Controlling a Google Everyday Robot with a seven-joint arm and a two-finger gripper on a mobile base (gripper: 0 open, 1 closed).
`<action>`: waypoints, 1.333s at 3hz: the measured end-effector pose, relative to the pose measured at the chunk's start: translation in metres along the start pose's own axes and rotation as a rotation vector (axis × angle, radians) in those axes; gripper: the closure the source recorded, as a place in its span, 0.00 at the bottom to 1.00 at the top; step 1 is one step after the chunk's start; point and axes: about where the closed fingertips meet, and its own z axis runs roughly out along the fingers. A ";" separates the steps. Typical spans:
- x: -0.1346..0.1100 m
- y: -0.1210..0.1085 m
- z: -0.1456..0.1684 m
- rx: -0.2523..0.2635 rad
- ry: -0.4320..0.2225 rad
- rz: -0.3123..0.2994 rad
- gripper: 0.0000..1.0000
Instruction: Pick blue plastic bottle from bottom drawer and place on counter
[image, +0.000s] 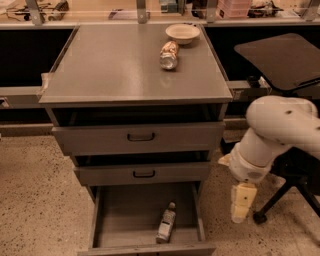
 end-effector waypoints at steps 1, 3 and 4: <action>-0.017 -0.003 0.075 -0.081 0.135 -0.336 0.00; -0.017 -0.006 0.128 -0.099 0.320 -0.709 0.00; -0.020 -0.008 0.140 -0.130 0.388 -0.733 0.00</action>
Offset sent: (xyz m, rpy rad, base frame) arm 0.0069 0.0897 -0.1630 -0.3460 -0.1162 1.1258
